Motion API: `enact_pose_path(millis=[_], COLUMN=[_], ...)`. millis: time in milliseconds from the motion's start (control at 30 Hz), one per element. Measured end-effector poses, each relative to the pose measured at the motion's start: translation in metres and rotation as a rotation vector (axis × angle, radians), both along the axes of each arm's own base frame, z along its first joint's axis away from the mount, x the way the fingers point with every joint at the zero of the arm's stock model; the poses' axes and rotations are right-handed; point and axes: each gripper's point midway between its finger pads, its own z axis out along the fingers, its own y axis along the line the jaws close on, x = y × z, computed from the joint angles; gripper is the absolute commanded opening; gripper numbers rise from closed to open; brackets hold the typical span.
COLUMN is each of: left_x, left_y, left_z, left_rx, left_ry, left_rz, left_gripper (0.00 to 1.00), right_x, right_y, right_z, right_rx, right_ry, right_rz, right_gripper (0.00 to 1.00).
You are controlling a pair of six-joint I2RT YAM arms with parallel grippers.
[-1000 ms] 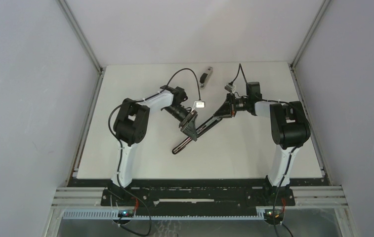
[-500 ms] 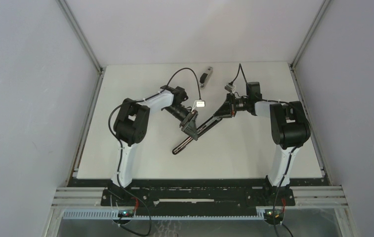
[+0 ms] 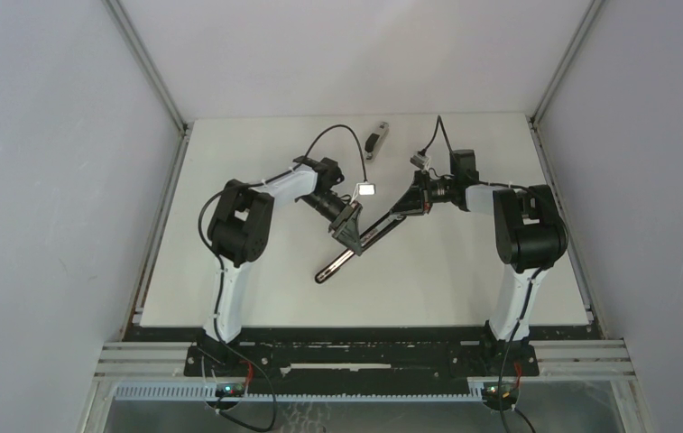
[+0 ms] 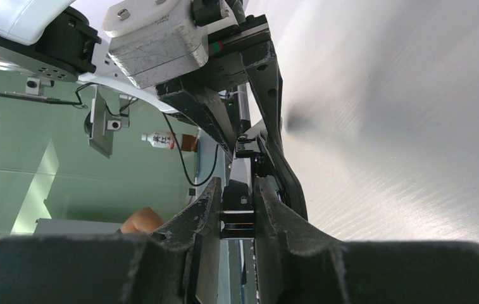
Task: Unload the staples from the stapler
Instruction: Unload the staple at the center of the board.
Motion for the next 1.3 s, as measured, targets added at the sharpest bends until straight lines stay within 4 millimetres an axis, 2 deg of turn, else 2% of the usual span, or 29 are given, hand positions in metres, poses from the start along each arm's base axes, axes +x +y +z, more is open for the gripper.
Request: enact_pose_path(millis=[100, 167, 367, 767, 967, 1100, 1200, 1300], left_x=[0.000, 0.002, 0.011, 0.032, 0.041, 0.046, 0.048, 0.046], left_y=[-0.001, 0.000, 0.001, 0.002, 0.003, 0.005, 0.009, 0.023], left_z=[0.000, -0.003, -0.012, -0.010, -0.013, -0.015, -0.020, -0.027], left_rx=[0.007, 0.018, 0.053, 0.099, 0.128, 0.153, 0.188, 0.261], left_ry=[0.005, -0.011, -0.057, -0.173, -0.223, -0.251, -0.267, -0.254], left_rz=[0.003, 0.003, 0.015, 0.057, 0.073, 0.081, 0.084, 0.089], left_gripper=[0.28, 0.23, 0.15, 0.07, 0.00, 0.00, 0.00, 0.00], right_x=[0.000, -0.001, 0.000, 0.007, 0.010, 0.012, 0.016, 0.027], right_y=[0.000, -0.001, -0.006, -0.017, -0.023, -0.026, -0.031, -0.045], right_z=[0.000, 0.001, 0.001, 0.005, 0.005, 0.004, 0.001, -0.004], right_rx=[0.000, 0.004, 0.007, 0.004, 0.001, -0.003, -0.021, -0.045], right_ry=[0.000, 0.010, 0.020, -0.044, -0.042, -0.036, -0.024, -0.014], right_rz=[-0.001, 0.004, -0.006, -0.040, -0.059, -0.070, -0.101, -0.165], right_gripper=[0.41, 0.51, 0.65, 0.72, 0.82, 0.87, 0.89, 0.90])
